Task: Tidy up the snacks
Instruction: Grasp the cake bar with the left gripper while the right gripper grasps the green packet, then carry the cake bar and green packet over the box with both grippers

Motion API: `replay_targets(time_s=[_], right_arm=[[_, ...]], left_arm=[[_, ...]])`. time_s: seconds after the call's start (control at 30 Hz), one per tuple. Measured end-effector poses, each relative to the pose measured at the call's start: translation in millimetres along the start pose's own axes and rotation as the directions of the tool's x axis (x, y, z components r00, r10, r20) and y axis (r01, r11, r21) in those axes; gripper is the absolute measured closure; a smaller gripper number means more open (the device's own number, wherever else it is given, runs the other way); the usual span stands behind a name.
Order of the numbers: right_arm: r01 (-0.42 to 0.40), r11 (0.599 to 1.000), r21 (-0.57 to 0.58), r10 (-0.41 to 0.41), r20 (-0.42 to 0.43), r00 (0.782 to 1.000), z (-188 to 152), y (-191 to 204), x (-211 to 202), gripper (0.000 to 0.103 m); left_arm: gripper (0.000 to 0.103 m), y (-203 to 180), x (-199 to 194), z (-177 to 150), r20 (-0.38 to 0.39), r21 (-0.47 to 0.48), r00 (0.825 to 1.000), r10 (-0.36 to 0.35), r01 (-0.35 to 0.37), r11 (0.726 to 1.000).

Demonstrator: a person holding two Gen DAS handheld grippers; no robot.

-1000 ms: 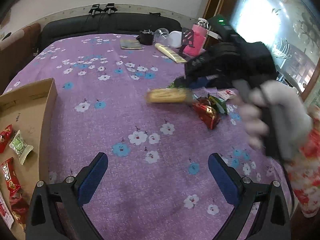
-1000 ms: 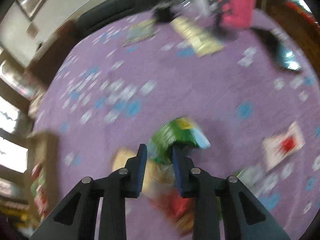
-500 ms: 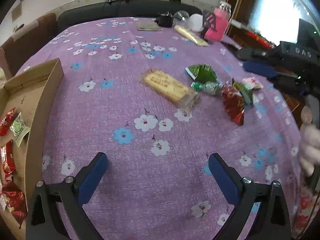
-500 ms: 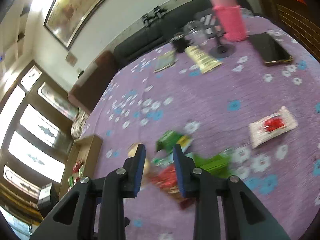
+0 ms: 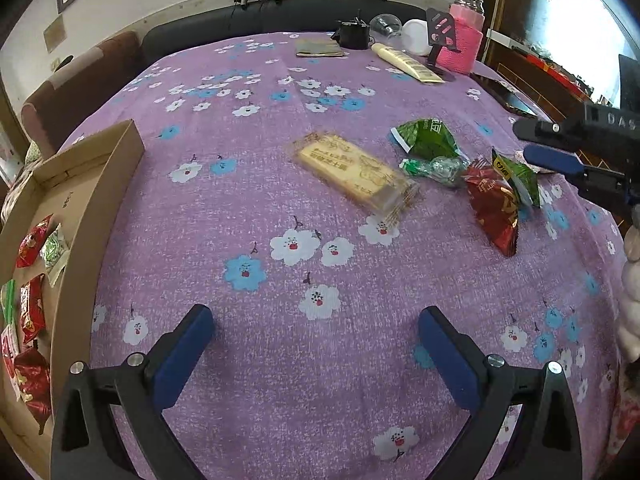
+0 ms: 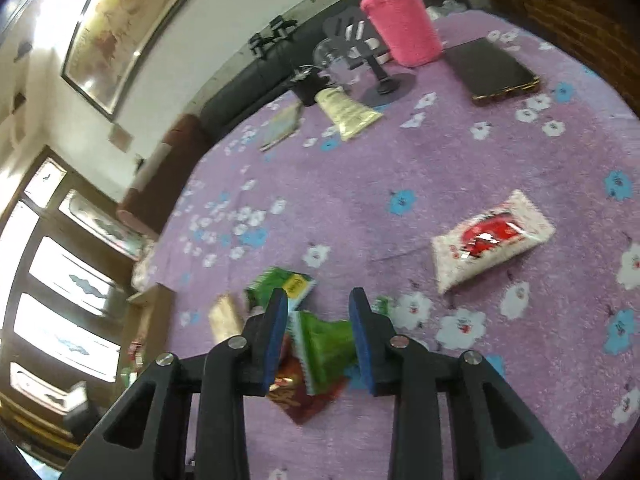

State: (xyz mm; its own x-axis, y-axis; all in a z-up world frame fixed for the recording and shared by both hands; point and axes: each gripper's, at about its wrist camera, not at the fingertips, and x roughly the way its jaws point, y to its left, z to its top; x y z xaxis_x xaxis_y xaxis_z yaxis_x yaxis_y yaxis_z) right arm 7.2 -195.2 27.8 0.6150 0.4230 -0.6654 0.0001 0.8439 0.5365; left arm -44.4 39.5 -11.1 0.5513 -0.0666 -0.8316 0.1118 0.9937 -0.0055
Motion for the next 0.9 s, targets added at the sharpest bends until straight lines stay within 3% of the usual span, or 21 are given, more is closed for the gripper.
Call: replay_targets(time_s=[0.1,0.13,0.27,0.4,0.53,0.67,0.73,0.77,0.8,0.83,0.9], right_arm=[[0.048,0.999,-0.02,-0.047,0.039,0.998,-4.4,1.4,-4.0,0.072],[0.057,0.998,-0.033,-0.055,0.057,0.997,-5.5,2.8,-5.7,0.072],[0.067,0.997,-0.027,-0.064,0.093,0.994,-7.6,1.6,-5.4,0.066],[0.085,0.996,-0.018,-0.083,0.093,0.992,-7.4,-2.6,-2.1,0.066],[0.087,0.996,-0.012,-0.085,0.111,0.99,-5.5,-5.4,-4.8,0.066],[0.087,0.996,-0.008,-0.086,0.124,0.989,-3.3,-8.8,-7.8,0.066],[0.084,0.996,-0.004,-0.082,0.127,0.989,-2.6,-9.5,-8.8,0.066],[0.078,0.997,-0.004,-0.077,0.126,0.989,-2.3,-9.6,-9.2,0.066],[0.074,0.997,-0.005,-0.073,0.126,0.989,-2.4,-8.9,-9.2,0.066],[0.075,0.997,-0.008,-0.073,0.125,0.99,-2.6,-8.0,-8.7,0.066],[0.078,0.997,-0.018,-0.076,0.117,0.99,-3.8,-5.9,-5.8,0.066]], left_arm=[[0.001,-0.2,0.6,4.6,-0.028,0.034,0.999,-0.032,0.033,0.999],[0.003,2.7,-0.7,7.5,-0.03,0.029,0.997,-0.074,0.074,0.997],[0.012,26.3,1.1,30.0,-0.03,-0.111,0.968,-0.249,0.244,0.963],[0.018,35.9,13.4,60.2,-0.007,-0.191,0.952,-0.305,0.298,0.935],[0.033,14.7,34.0,90.4,-0.034,-0.143,0.967,-0.252,0.245,0.959],[0.034,-4.5,54.3,104.7,-0.031,-0.032,0.994,-0.105,0.104,0.994],[0.038,-15.3,53.6,101.5,-0.02,0.043,0.998,-0.056,0.057,0.997],[0.042,-19.3,50.4,97.9,-0.011,0.08,0.999,-0.049,0.05,0.996],[0.059,-20.2,47.9,95.6,-0.008,0.097,0.998,-0.062,0.063,0.993],[0.069,-19.6,43.8,93.0,-0.011,0.109,0.997,-0.073,0.074,0.991],[0.069,-12.9,36.4,88.4,-0.02,0.096,0.993,-0.114,0.115,0.989]])
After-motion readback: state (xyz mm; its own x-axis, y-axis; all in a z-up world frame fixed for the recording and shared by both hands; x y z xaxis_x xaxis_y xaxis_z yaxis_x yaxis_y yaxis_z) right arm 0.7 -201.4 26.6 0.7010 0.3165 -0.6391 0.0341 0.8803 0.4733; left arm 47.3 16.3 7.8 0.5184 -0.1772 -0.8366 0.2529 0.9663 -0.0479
